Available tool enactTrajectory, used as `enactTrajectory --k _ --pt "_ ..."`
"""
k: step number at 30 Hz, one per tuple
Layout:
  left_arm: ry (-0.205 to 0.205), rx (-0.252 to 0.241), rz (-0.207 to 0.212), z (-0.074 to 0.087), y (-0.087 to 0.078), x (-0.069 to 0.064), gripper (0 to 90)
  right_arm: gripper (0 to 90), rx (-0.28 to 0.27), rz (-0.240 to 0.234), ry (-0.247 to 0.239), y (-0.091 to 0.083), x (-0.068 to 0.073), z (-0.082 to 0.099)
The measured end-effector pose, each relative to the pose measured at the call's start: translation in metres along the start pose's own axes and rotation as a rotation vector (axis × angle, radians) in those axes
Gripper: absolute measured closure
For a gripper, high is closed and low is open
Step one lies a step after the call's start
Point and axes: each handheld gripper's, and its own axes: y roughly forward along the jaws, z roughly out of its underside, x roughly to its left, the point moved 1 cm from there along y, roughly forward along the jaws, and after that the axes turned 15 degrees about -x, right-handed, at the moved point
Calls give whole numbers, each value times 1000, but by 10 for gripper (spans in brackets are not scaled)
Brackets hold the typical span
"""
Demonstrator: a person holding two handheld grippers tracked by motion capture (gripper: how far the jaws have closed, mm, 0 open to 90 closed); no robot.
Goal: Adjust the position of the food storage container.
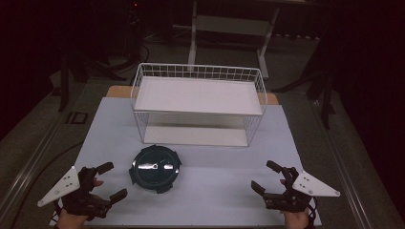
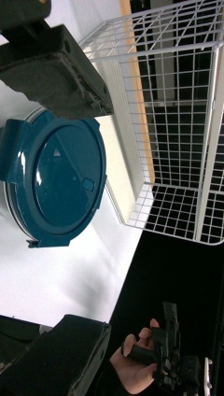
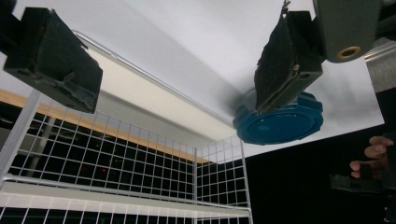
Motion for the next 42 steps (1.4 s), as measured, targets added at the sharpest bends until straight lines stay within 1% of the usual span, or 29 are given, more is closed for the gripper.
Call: enactTrajectory --k 3,5,8,10,11,13,14,15,17,18,20,21,22,23,25,26,28,29,30,32,33,34,35,36,38,39,40,41,42 --pt "-1 -6 1 -2 -1 -2 4 147 -12 0 -5 -1 2 -3" --pt "8 -19 4 -7 -1 -5 4 143 -22 -8 -13 -1 5 -7" --pt "13 -21 11 -10 -1 -7 4 142 -25 -13 -25 -1 8 -10" --pt "5 -24 18 -13 0 -7 4 141 -31 -18 -34 0 9 -14" --pt "1 -18 22 -14 0 -7 4 139 -34 -19 -29 0 10 -15" --pt "7 -4 31 -18 0 -5 4 139 -37 -17 -26 0 9 -17" --pt "2 1 27 -19 0 -4 4 139 -39 -16 -24 -1 9 -17" --pt "-3 13 24 -22 0 -2 4 139 -43 -12 -25 -2 9 -17" --pt "-7 55 39 -25 -3 0 4 139 -46 -9 -20 -3 9 -18" --pt "-13 71 35 -25 -4 2 4 139 -50 -7 -19 -3 9 -18" --pt "-18 104 38 -23 -6 7 4 139 -51 -9 -14 -2 9 -18" --pt "-14 119 40 -21 -7 9 22 139 -51 -10 -15 -2 9 -18" --pt "-14 119 40 -21 -7 9 51 139 -51 -10 -15 -2 9 -18" --pt "-21 154 60 -17 -9 13 51 139 -51 -10 -17 -1 9 -17" --pt "-11 189 79 -12 -10 16 161 139 -45 -14 -17 0 10 -16" --pt "-13 220 90 -9 -9 18 200 139 -44 -15 -16 1 10 -15" --pt "-3 269 89 -3 -9 22 314 138 -44 -20 -9 1 10 -14" --pt "-8 293 91 1 -9 25 387 139 -43 -22 -7 2 10 -14" --pt "-13 315 80 5 -8 28 435 138 -43 -27 -4 2 10 -13" --pt "-28 356 66 12 -6 34 576 138 -40 -33 -2 3 11 -12" --pt "-38 379 57 17 -5 38 613 138 -40 -37 -3 3 12 -12" --pt "-41 398 51 20 -4 40 684 138 -36 -40 -3 3 13 -12" --pt "-29 423 32 23 -2 43 734 138 -35 -41 -4 3 14 -12" --pt "-18 426 27 27 -1 45 766 138 -35 -40 -8 4 14 -12" --pt "-1 441 -11 33 3 48 862 138 -35 -44 -6 3 15 -12" --pt "-8 443 -13 36 4 50 897 138 -35 -43 -8 3 15 -12" --pt "-13 464 -28 38 7 52 899 138 -36 -44 -7 3 15 -12" --pt "-13 488 -25 40 9 53 900 138 -37 -46 -6 3 15 -12" --pt "-9 496 -24 42 11 53 900 138 -38 -46 -5 2 16 -12"
